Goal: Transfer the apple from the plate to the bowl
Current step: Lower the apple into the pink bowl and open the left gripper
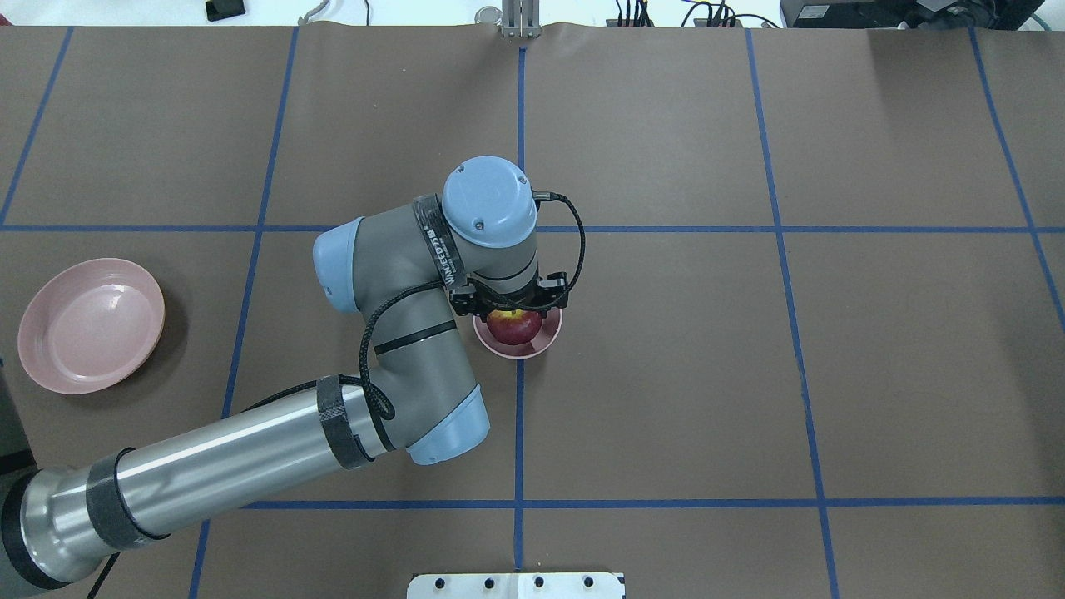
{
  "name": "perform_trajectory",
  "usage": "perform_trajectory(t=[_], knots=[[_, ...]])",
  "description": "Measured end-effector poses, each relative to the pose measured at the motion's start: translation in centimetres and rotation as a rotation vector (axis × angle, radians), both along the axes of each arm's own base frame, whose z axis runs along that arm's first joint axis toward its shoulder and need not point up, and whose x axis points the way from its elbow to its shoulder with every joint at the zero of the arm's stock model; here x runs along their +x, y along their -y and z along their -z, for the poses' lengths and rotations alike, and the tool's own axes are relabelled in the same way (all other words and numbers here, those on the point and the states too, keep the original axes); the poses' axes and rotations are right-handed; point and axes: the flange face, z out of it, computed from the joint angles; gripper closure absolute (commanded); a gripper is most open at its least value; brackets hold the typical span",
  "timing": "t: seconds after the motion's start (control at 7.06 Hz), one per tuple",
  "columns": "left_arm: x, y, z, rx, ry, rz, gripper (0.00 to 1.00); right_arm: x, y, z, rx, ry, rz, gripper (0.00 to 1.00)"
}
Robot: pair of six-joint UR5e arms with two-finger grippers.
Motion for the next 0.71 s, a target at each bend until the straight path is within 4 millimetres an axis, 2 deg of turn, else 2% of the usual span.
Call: perform_trajectory(t=[0.71], knots=[[-0.17,-0.09,0.27,0.009,-0.02,0.001,0.03,0.0,0.03,0.03,0.001,-0.001,0.0,0.0]])
